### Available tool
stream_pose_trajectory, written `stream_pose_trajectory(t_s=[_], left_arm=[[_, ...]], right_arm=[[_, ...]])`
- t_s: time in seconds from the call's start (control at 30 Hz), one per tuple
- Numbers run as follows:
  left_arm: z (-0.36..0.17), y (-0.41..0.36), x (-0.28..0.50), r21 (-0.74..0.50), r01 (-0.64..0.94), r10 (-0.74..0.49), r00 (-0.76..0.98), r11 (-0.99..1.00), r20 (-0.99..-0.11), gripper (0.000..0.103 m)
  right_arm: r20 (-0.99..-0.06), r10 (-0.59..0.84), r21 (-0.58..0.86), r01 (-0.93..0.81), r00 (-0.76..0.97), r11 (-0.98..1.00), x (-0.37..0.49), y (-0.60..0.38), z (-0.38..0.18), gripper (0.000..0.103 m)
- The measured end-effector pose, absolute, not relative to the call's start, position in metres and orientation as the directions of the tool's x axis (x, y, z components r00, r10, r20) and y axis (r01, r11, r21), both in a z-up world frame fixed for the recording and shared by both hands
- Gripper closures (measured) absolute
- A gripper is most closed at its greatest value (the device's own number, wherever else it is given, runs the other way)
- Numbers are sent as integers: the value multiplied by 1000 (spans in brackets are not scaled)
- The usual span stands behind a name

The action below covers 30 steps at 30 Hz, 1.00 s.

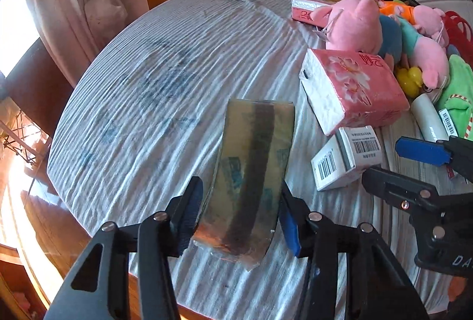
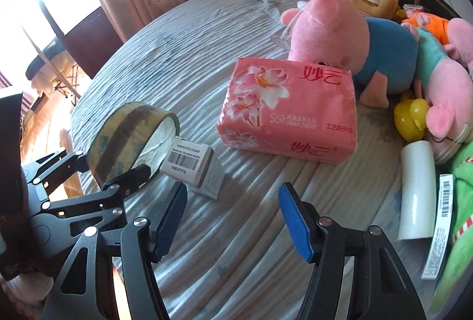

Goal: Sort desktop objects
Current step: 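Grasp the clear packing tape roll with the left gripper while the right grasps the small white box, then carry the tape roll and white box over the blue crate with both grippers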

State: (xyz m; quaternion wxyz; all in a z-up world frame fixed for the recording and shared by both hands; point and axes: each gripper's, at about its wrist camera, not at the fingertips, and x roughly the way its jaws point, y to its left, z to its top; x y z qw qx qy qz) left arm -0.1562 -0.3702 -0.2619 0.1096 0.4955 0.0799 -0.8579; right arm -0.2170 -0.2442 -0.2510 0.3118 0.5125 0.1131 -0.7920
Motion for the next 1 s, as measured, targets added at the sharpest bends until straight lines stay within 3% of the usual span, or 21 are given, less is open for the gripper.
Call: stream_pose_trajectory(t_s=[0.2, 0.27, 0.3, 0.4, 1.0], left_arm=[[-265, -379, -153, -51, 267, -91, -495, -962, -864, 56], [-265, -379, -153, -52, 265, -91, -498, -963, -862, 57], [-265, -378, -154, -44, 262, -97, -499, -964, -861, 57], [-263, -376, -156, -36, 264, -107, -506, -964, -856, 58], [-168, -324, -158, -45, 212, -110, -664, -976, -739, 61]], right_arm=[[-878, -391, 147, 621, -277, -770, -216, -267, -252, 39], [-881, -391, 156, 618, -266, -771, -222, -271, -257, 49], [-885, -386, 154, 619, -261, -770, -223, -274, -260, 63], [-882, -374, 117, 637, -285, -762, -220, -277, -259, 72], [-756, -374, -44, 610, -538, -791, -208, -221, -159, 72]])
